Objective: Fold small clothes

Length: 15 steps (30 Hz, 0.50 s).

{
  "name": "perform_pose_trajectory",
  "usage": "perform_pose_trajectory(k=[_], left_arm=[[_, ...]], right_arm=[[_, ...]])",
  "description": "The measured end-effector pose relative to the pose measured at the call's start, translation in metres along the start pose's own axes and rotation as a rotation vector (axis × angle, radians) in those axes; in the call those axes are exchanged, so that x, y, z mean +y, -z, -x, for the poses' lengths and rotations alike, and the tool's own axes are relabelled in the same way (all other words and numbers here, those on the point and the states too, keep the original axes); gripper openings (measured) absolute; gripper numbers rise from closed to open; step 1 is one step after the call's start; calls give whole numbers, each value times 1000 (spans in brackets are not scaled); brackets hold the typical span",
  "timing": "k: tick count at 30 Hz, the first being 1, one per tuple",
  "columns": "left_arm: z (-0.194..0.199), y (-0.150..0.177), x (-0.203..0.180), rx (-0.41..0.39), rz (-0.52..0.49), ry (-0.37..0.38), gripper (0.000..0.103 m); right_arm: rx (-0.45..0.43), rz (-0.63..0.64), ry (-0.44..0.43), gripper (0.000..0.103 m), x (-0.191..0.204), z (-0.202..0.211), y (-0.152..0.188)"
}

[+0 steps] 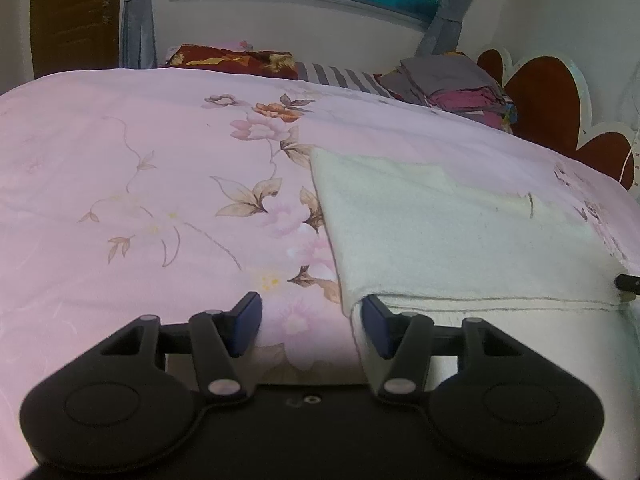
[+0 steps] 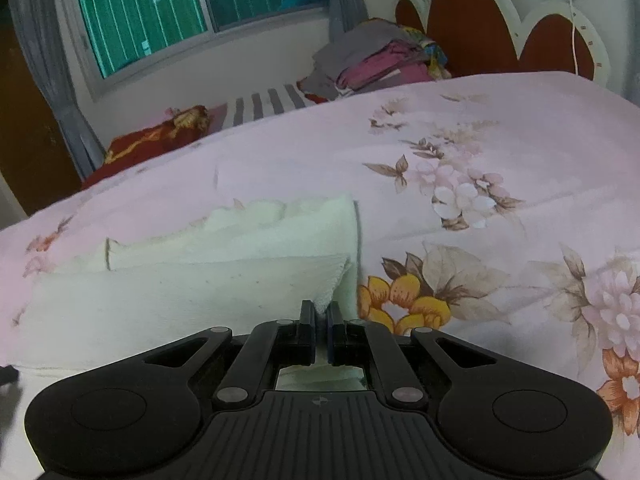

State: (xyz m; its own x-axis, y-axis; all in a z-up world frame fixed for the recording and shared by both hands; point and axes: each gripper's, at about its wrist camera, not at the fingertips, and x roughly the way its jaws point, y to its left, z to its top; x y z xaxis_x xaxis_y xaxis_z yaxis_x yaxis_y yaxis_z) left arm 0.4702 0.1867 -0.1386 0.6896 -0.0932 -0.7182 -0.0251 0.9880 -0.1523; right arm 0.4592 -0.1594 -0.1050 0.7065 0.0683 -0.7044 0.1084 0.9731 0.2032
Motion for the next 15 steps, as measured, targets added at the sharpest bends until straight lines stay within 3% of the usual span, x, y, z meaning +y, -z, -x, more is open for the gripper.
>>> perform_pose_trajectory(k=[9, 10, 11, 15], left_arm=[[3, 1, 1, 7, -24, 1, 46], [3, 1, 2, 9, -21, 5, 44], [7, 0, 4, 10, -5, 15, 35], [34, -4, 3, -80, 22, 51, 31]], right_arm=[[-9, 41, -4, 4, 3, 8, 1], [14, 42, 8, 4, 1, 1, 1], [40, 45, 10, 5, 0, -4, 0], [-25, 19, 4, 5, -5, 16, -5]])
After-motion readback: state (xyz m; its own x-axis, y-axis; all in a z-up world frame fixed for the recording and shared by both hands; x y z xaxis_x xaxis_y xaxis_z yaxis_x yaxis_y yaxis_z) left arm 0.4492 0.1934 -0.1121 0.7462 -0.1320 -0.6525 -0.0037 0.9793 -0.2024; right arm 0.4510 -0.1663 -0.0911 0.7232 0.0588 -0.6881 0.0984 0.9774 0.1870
